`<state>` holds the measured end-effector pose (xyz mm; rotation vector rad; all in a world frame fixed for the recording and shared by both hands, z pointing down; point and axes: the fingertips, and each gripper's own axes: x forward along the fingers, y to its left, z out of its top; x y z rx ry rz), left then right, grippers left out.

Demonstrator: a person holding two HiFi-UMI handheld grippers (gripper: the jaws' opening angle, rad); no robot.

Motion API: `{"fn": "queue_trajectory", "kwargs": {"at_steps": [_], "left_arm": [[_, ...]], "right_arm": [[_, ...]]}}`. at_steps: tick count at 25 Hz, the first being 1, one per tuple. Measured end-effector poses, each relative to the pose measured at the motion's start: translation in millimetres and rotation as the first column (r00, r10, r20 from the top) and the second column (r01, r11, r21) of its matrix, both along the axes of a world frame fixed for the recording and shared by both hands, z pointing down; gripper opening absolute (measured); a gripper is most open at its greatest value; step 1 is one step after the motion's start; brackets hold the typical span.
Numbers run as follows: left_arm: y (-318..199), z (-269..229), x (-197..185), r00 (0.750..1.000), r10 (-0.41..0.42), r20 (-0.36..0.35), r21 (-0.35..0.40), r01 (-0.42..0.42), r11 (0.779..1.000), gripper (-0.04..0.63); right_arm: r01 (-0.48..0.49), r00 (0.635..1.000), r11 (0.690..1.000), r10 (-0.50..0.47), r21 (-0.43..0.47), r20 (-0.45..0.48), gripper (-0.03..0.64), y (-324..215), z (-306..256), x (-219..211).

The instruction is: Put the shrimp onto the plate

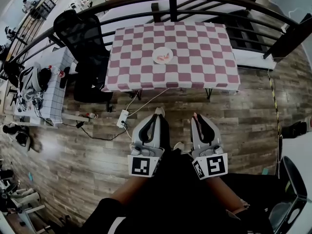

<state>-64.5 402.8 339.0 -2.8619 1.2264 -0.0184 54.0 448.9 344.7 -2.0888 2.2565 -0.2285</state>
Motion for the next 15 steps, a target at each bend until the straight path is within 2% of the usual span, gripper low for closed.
{"fn": "queue_trajectory", "kwargs": {"at_steps": [7,12,15], "left_arm": [[-15.2,-0.3,16.5,0.999,0.037,0.003,0.000,-0.037,0.999,0.008],[-36.6,-1.2,24.3,0.999,0.040,-0.020,0.005,-0.040,0.999,0.008],[-49.3,4.1,26.5,0.999,0.036,-0.028,-0.018,-0.037,0.999,0.008]], "right_arm": [[-0.012,1.000,1.000,0.011,-0.022,-0.017,0.055,-12.1,4.1,9.7],[-0.008,1.000,0.999,0.007,-0.044,-0.021,0.055,-30.3,7.6,14.6],[-0.005,1.000,0.999,0.004,-0.054,-0.028,0.055,-42.9,10.6,14.8]]}}
